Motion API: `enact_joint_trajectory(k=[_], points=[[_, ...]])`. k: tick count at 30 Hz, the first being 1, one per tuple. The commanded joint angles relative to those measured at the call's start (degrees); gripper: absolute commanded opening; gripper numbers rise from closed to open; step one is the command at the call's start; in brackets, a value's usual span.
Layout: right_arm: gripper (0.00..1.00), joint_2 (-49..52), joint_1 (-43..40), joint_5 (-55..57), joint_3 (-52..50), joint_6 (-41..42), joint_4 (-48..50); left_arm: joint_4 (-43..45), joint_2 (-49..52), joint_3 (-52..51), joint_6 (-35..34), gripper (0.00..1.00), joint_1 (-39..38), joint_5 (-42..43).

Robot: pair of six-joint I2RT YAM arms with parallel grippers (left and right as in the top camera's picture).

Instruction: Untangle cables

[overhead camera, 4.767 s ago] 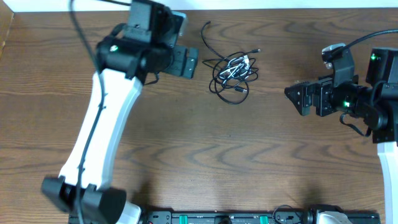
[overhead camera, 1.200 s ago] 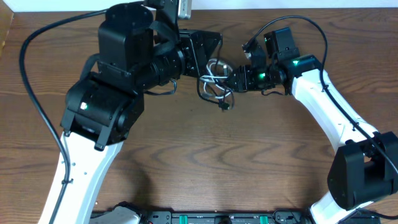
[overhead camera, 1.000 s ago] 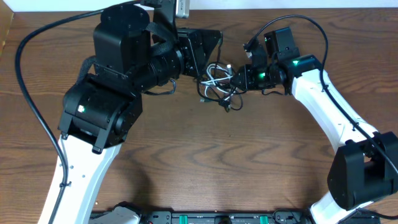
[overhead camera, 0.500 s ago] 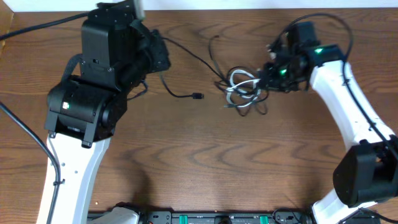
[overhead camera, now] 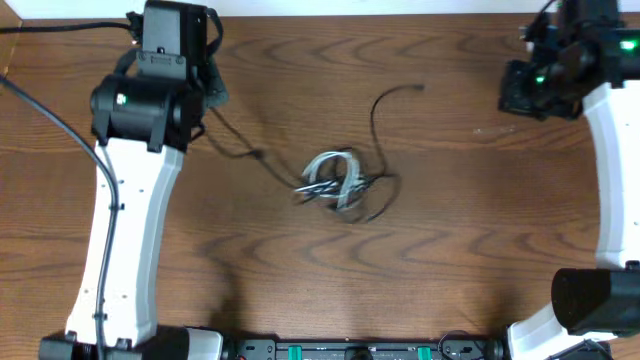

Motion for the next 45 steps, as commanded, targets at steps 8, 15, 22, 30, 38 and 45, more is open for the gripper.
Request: enact_joint_trajectory(k=[8,15,22,30,38,45], points=[[0.04,-0.31,0.87,-9.33,-2.27,-5.18,0.46,-0.83,1.68,0.63,4.46,0.08,1.18,5.07],[0.41,-0.31,7.45,-15.58,-8.22,-5.14,6.27,2.29,1.38,0.66,5.53,0.08,1.18,13.55],[0.63,-0.31,12.13,-16.33,-11.41,-2.45,11.19,13.05,-0.94,0.66,4.85,0.08,1.18,25.40],[0.68,-0.28,16.20,-20.59,-19.89,-0.33,20.65,19.50,-5.16,0.66,0.74,0.08,1.16,28.79],[0.73,-0.20,16.59,-18.38,-24.26,0.90,25.16,-1.20,-1.73,-0.17,4.37,0.15,1.11,28.74],[0.77,-0.20,9.92,-18.16,-24.26,0.92,23.76,-4.57,4.35,-8.35,4.72,0.41,1.11,29.05]])
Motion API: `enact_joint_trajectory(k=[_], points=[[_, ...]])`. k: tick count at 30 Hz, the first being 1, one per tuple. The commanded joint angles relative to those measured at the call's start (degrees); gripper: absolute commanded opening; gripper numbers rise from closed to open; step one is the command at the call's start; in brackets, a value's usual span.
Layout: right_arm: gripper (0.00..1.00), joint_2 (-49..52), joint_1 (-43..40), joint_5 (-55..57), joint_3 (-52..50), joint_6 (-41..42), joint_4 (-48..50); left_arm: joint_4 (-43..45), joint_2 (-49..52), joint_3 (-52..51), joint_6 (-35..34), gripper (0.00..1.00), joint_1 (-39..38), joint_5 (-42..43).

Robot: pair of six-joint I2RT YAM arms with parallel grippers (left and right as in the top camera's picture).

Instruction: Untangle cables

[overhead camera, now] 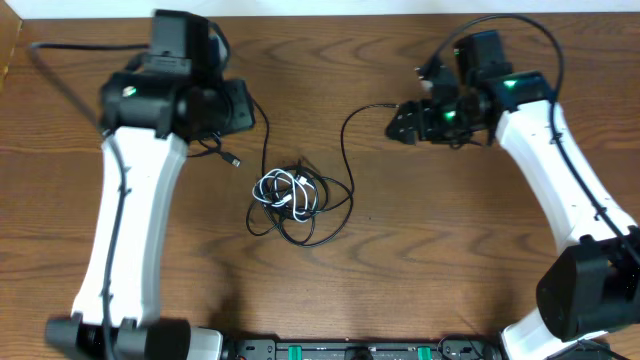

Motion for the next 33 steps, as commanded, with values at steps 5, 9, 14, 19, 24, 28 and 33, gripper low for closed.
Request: enact_joint_trajectory(k=[5,9,14,19,24,28,33], points=[[0.77,-0.17,-5.62,-0.39,-0.17,0.37,-2.01,3.10,7.50,-8.68,-5.57,0.46,0.09,1.38],[0.77,-0.17,-5.64,-0.37,-0.17,0.37,-2.38,6.43,12.48,-10.91,-8.52,0.53,0.09,5.31],[0.77,-0.17,-5.60,0.37,-0.17,0.37,-2.84,7.21,18.97,-10.91,-13.92,0.54,0.09,5.33],[0.77,-0.17,-5.60,2.75,-0.20,0.13,-4.02,6.95,22.51,-10.91,-14.53,0.59,0.09,8.83],[0.78,-0.17,-5.60,2.89,-0.20,-0.09,-4.15,6.32,24.28,-10.95,-14.53,0.59,0.09,11.15],[0.78,-0.17,-5.60,2.93,-0.20,-0.31,-4.17,4.37,24.30,-10.95,-14.49,0.61,0.09,11.10],[0.78,-0.17,-5.60,4.17,-0.22,-0.52,-4.33,1.11,24.30,-10.95,-14.08,0.67,0.09,11.06]])
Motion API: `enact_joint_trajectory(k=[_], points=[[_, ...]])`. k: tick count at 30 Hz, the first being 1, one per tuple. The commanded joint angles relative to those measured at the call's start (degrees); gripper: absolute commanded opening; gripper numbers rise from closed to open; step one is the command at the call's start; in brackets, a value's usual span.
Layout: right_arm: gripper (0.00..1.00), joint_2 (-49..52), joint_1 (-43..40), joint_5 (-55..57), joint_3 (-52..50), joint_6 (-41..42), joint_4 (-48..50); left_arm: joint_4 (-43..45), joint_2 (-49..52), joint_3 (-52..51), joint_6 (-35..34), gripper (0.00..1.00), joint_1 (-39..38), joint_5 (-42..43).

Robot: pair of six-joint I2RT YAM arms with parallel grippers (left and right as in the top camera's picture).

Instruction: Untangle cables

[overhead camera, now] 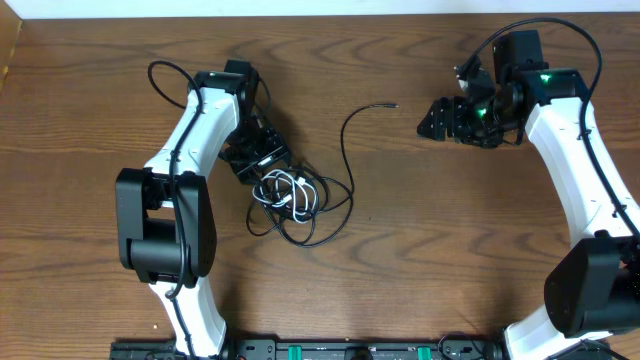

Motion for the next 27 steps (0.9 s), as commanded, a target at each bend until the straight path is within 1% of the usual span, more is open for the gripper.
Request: enact_joint_trajectory(k=[1,10,18,19,21,22,24,27], points=[[0.78,-0.17,0.24,1.07,-0.22,-0.63,-0.22,-1.49,0.59,-0.24,-0.11,0.67,0.09,0.74],[0.78,-0.17,0.24,1.25,-0.22,-1.14,-0.63,-1.49,0.59,-0.37,-0.13,0.69,-1.27,0.68],[0.78,-0.17,0.24,1.25,-0.22,-1.57,-0.68,5.18,0.59,-3.98,-0.59,0.68,-5.07,0.46],[0.79,-0.17,0.24,1.25,-0.22,-1.73,-0.74,5.70,0.59,-4.11,-0.59,0.64,-5.42,0.04],[0.79,-0.17,0.24,1.27,-0.22,-1.77,-0.85,6.47,0.59,-4.11,-0.59,0.52,-5.75,-1.27],[0.79,-0.17,0.24,1.27,-0.22,-1.77,-0.85,6.91,0.59,-4.11,-0.59,0.42,-5.77,-1.31],[0.79,-0.17,0.24,1.25,-0.22,-2.03,-0.83,7.80,0.59,-4.11,-0.59,0.27,-5.64,-1.27],[0.79,-0.17,0.24,1.25,-0.22,-2.16,-0.83,9.22,0.59,-4.00,-0.57,0.10,-5.33,-1.25]])
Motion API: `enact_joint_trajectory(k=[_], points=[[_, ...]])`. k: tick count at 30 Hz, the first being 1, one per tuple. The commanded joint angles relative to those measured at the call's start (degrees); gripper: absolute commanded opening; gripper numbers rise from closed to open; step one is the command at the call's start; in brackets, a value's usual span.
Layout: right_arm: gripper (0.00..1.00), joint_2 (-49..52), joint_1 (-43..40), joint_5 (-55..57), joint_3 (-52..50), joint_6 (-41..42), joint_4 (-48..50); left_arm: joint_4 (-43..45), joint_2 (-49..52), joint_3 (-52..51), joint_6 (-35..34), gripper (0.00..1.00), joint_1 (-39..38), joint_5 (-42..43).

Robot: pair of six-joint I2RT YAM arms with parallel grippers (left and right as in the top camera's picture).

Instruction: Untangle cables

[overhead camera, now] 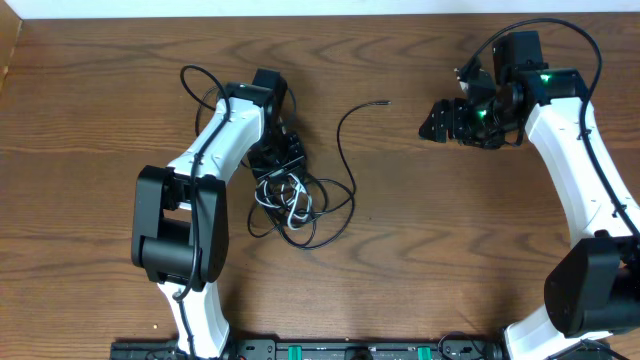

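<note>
A tangle of white cable (290,198) and thin black cable (330,222) lies on the wooden table (450,260), left of the middle. One black strand rises from it and ends free at a plug tip (384,101). My left gripper (281,157) sits low at the top edge of the tangle, touching or just above the white loops; its jaws are hidden under the wrist. My right gripper (432,122) hangs to the right of the free plug tip, a short gap away, open and holding nothing.
The left arm's own black lead (200,85) loops over the table at the far left. A wall edge (320,8) runs along the far side. A rail with connectors (350,350) lines the near edge.
My left gripper has shifted a little to the right, from the tangle's upper left edge to its top. The tangle's loops have shifted slightly. The right arm has stayed in place.
First both arms were raised near the far corners, with the tangle at mid-table. Then the tangle lay further left and my right gripper was at the black cable's free end. Later that end lay loose and my left gripper was down at the tangle, where it still is.
</note>
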Motion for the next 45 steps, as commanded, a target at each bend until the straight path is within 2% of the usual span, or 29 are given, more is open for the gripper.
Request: enact_joint_trajectory(k=[1,5,10,15,17,22,29,34,45], points=[[0.79,-0.17,0.24,0.04,-0.22,-1.29,-0.09,0.74,0.59,0.02,0.13,0.08,0.74,-0.90],[0.80,-0.17,0.26,-0.04,-0.24,-1.27,-0.07,0.92,0.22,2.62,1.31,0.08,1.03,-0.13],[0.83,-0.17,1.81,-0.39,-0.24,-1.29,0.37,2.12,-3.23,8.83,4.28,0.08,0.94,5.18],[0.84,-0.17,4.87,-0.46,-0.24,-1.27,1.92,6.45,-9.14,13.38,3.61,0.08,0.92,13.35],[0.82,-0.17,5.92,-1.16,-0.24,-1.27,2.86,9.27,-11.74,13.42,0.55,0.08,0.92,15.32],[0.81,-0.17,6.99,-5.46,-0.24,-1.07,6.05,13.25,-18.27,13.42,-5.31,0.08,0.92,16.09],[0.79,-0.17,6.99,-16.61,-0.24,-1.07,12.24,13.57,-25.00,13.42,-6.12,0.08,0.92,16.04],[0.80,-0.17,7.15,-21.33,-0.24,-1.07,14.60,12.13,-25.38,13.40,-6.58,0.08,0.92,16.06],[0.82,-0.17,10.51,-21.42,-0.26,-0.52,16.85,11.82,-25.31,13.38,-7.72,0.08,-0.24,15.98]])
